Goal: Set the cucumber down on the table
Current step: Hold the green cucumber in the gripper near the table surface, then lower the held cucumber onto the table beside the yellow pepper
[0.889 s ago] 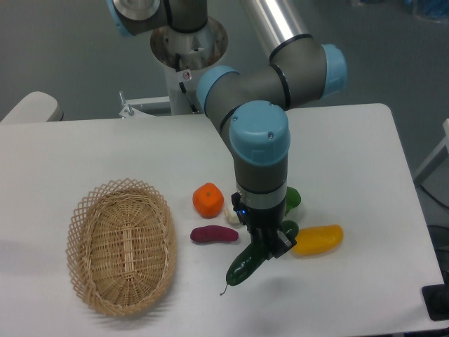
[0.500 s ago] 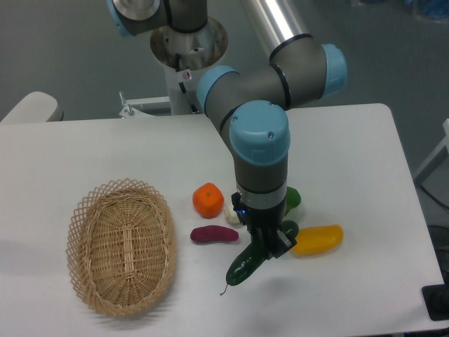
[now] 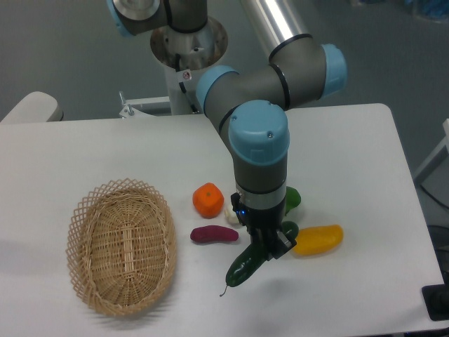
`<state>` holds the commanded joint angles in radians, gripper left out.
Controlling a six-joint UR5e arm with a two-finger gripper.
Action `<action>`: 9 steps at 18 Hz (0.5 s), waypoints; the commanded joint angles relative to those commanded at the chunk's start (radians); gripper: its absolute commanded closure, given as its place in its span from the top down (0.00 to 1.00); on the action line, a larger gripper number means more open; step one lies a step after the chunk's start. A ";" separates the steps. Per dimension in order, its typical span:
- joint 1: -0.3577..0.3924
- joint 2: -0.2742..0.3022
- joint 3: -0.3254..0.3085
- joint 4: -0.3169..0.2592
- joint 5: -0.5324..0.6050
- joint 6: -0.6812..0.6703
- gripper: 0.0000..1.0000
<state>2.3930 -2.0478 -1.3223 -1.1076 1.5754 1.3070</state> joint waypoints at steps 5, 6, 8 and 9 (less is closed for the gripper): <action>-0.008 -0.028 -0.006 0.066 0.003 -0.002 0.22; -0.012 -0.041 -0.005 0.089 0.003 0.001 0.22; -0.025 -0.078 0.000 0.132 0.006 0.011 0.22; -0.026 -0.096 0.000 0.161 0.009 0.012 0.22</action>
<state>2.3669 -2.1443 -1.3223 -0.9468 1.5846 1.3192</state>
